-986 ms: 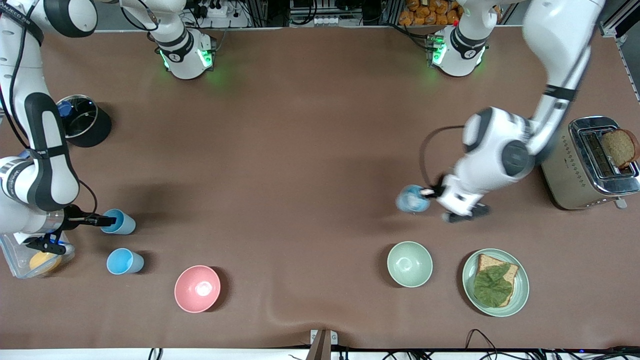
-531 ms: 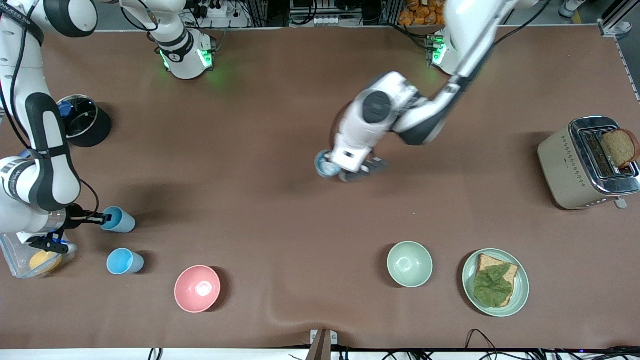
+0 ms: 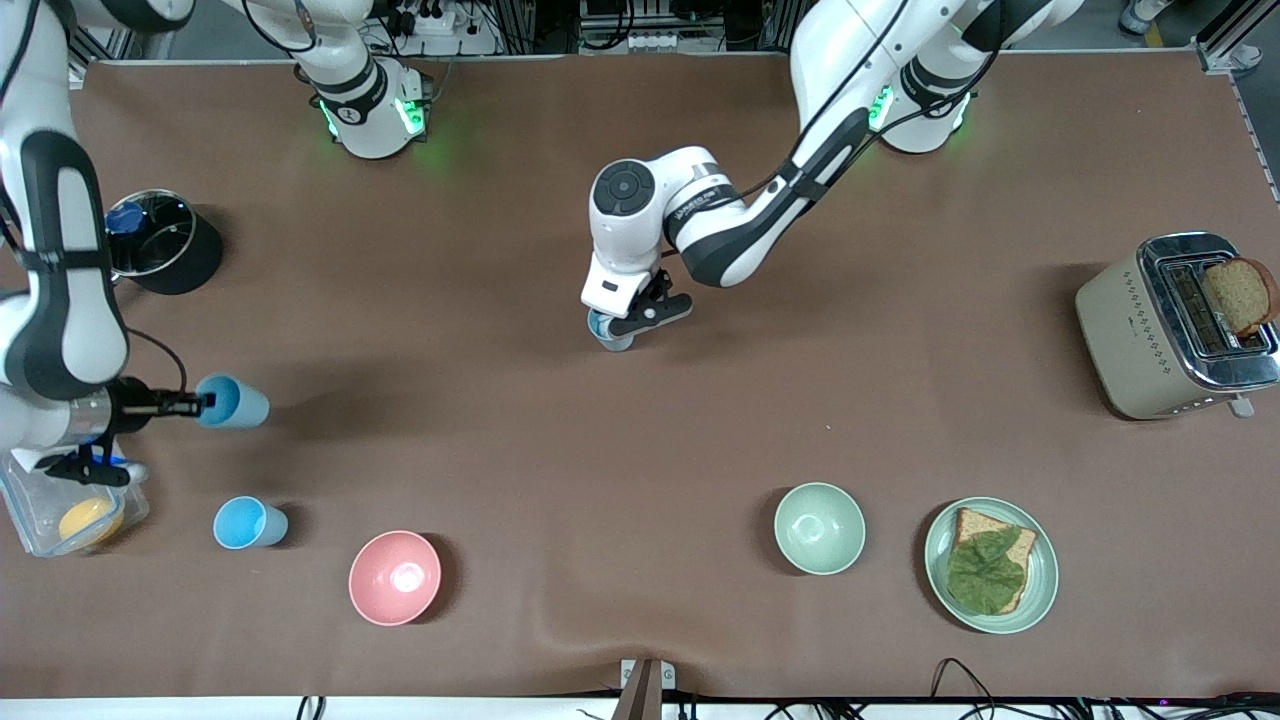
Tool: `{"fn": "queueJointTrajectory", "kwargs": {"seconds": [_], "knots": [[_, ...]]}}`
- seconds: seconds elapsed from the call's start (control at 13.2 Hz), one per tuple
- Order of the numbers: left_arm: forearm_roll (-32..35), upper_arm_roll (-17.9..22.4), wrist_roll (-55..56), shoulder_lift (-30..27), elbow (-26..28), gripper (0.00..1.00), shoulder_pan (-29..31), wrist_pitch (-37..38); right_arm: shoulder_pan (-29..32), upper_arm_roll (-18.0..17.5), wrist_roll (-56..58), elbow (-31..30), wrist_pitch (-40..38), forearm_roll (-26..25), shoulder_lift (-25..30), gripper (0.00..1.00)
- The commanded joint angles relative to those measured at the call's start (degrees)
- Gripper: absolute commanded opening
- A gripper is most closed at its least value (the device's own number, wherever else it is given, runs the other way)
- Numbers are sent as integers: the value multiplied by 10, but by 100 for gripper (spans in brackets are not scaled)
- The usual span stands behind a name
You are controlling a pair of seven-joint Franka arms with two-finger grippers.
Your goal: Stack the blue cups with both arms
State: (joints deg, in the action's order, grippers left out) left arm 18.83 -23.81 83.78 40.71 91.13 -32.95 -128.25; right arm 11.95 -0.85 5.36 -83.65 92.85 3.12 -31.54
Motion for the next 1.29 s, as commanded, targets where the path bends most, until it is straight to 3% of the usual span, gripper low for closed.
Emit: {"fn": "queueJointTrajectory", "kwargs": {"seconds": [0.0, 0.3, 0.46, 0.61, 0.83, 1.21], "knots": [[30, 15, 8, 0, -19, 100, -12, 2, -55, 3, -8, -17, -76, -4, 71, 0], [36, 17, 13, -108, -23, 100, 5, 51, -132, -4, -97, -18, -109, 11, 103, 0], [51, 39, -13, -176, -21, 100, 27, 87, -136, -1, -110, -24, -101, 111, 102, 0], [52, 39, -114, -239, -21, 100, 79, 156, -141, -4, -156, -24, -95, 134, 102, 0], [30, 35, -312, -297, -21, 100, 167, 235, -219, -3, -242, -43, -64, 134, 107, 0], [-88, 41, -530, -341, -23, 100, 299, 261, -356, -3, -474, -94, 64, 130, 104, 0]]}}
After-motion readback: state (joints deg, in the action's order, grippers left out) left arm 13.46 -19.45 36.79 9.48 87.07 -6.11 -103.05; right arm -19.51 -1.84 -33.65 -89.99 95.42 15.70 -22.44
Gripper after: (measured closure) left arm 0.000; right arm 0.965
